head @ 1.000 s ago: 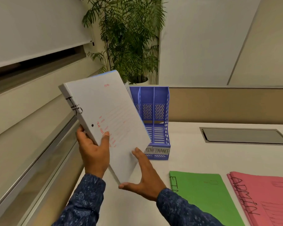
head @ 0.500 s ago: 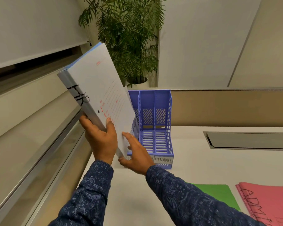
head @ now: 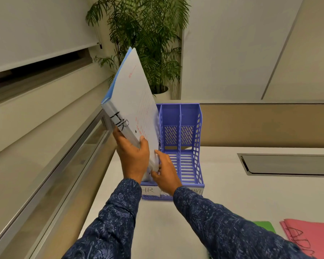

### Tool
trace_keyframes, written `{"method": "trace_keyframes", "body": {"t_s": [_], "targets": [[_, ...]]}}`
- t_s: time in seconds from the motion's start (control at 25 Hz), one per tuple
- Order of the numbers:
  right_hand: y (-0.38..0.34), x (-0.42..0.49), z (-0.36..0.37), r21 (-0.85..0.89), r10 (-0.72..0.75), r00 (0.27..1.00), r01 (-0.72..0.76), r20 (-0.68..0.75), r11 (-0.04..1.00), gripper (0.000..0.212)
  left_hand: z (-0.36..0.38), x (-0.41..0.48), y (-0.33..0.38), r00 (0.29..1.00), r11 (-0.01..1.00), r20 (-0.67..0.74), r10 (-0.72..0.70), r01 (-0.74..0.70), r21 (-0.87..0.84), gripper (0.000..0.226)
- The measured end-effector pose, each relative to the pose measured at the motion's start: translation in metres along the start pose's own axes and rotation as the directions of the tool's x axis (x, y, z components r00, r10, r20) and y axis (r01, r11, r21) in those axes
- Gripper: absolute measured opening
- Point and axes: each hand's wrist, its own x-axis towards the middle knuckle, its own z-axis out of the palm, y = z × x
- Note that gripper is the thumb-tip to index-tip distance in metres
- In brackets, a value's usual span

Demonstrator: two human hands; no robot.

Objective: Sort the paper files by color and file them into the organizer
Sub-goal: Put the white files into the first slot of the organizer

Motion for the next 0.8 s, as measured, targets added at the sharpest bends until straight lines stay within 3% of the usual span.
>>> {"method": "trace_keyframes", "body": {"t_s": [0.36,0.52,0.8], "targets": [[0.032,-0.004,0.012,-0.206,0.027,0.999,-0.023,0.018,0.978,0.07,-0.003,0.001,-0.02,0.999,0.998,0.031,0.044,-0.045,0.042,0.063],[0.038,-0.009,0.011,-0.241,0.054,0.998,-0.047,0.025,0.969,0.074,-0.006,-0.002,-0.02,0.993,1.0,0.12,0.004,-0.006,0.016,0.064],[0.046,-0.017,0.004,-0.269,0.032,0.999,-0.031,-0.001,0.963,0.069,-0.022,-0.022,-0.027,0.97,0.937,0.131,0.205,-0.234,0.261,0.066]]}}
